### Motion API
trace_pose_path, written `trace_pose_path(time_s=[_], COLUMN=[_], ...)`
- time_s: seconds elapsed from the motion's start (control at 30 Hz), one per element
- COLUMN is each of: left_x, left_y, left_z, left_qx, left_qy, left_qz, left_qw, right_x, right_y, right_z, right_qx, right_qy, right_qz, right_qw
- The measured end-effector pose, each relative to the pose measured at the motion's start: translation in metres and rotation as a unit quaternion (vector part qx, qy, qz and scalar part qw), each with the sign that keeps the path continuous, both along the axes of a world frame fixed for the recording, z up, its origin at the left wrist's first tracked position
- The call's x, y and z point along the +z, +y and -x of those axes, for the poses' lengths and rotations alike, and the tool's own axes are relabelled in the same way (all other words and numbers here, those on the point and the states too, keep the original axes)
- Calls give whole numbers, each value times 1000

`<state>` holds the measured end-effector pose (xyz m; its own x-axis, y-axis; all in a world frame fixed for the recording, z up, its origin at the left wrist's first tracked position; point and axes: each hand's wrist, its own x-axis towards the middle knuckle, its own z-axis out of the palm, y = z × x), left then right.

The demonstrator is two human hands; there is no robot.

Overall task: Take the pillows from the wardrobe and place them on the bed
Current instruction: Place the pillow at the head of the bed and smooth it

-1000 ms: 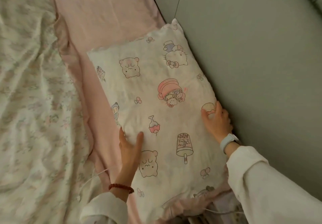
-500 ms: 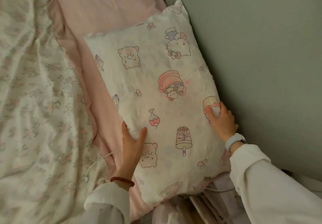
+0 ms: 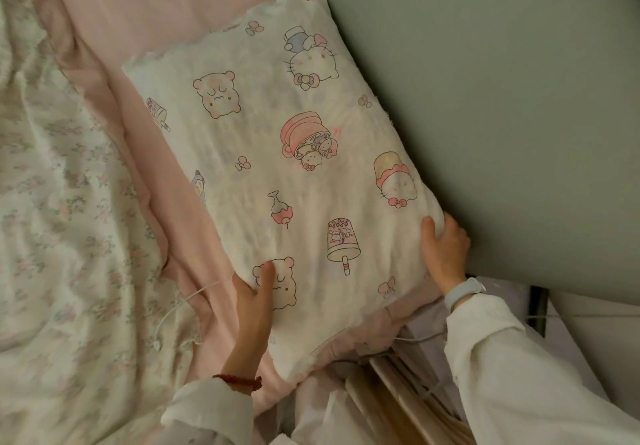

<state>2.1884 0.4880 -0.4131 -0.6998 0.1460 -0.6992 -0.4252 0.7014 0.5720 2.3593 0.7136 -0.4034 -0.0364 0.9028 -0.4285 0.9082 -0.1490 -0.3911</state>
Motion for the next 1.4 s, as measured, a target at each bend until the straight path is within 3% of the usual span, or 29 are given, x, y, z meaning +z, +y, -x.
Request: trace_pose_path(time_s=[0.07,0.2,0.33,0.43,0.5,0.63,0.8,1.03,1.13,1.27,1.4], left_x=[-1,-10,-6,-1,-5,-16,-23,-14,-21,-24,-9], left_y=[4,17,24,32,45,62,57,53,50,46,32], left_z=[-11,-9,17,38,58,82,76,68,73,88,91], left_qx=[1,5,2,-18,-15,4,11,-3,-34,-85,-155], left_qy=[-45,-126,-33,79,90,0,13,100,10,-60,29], left_qz=[-33,-60,-9,-61,-97,-136,-160,-95,-52,-50,46], left_qw=[998,990,999,995,991,991,987,991,998,993,986], right_x=[3,2,10,13,11,2,-1,-2,-8,-10,10], right_y=[-1,-9,-13,1,17,42,61,46,50,56,33], right_z=[-6,-8,26,65,91,112,100,99,93,96,103], right_qx=[7,34,74,178,211,208,118,139,160,166,193], right_qy=[-24,-96,-79,-35,-20,-34,-45,-70,-95,-49,-75], right_qz=[-37,36,-88,-119,-82,12,68,-28,33,111,58], right_qw=[999,994,990,976,974,978,990,987,982,979,977])
